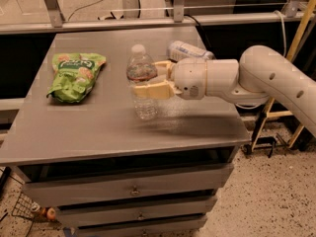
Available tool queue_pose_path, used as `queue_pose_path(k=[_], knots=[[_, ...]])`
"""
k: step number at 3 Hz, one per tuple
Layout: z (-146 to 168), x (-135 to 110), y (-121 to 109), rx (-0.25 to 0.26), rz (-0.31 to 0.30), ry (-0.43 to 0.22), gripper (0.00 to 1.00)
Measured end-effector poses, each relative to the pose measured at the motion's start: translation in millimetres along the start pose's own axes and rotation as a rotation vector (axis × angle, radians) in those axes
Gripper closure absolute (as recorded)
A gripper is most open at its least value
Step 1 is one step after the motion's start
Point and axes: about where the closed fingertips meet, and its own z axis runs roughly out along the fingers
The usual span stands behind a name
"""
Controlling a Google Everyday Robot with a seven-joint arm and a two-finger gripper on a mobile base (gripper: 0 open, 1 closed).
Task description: Place water bottle upright
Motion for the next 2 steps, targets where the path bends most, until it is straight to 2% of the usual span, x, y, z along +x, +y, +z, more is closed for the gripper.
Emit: queue_pose_path(k=[2], knots=[[3.8,-1.5,2.1,-0.008,-0.002,0.000,0.23]])
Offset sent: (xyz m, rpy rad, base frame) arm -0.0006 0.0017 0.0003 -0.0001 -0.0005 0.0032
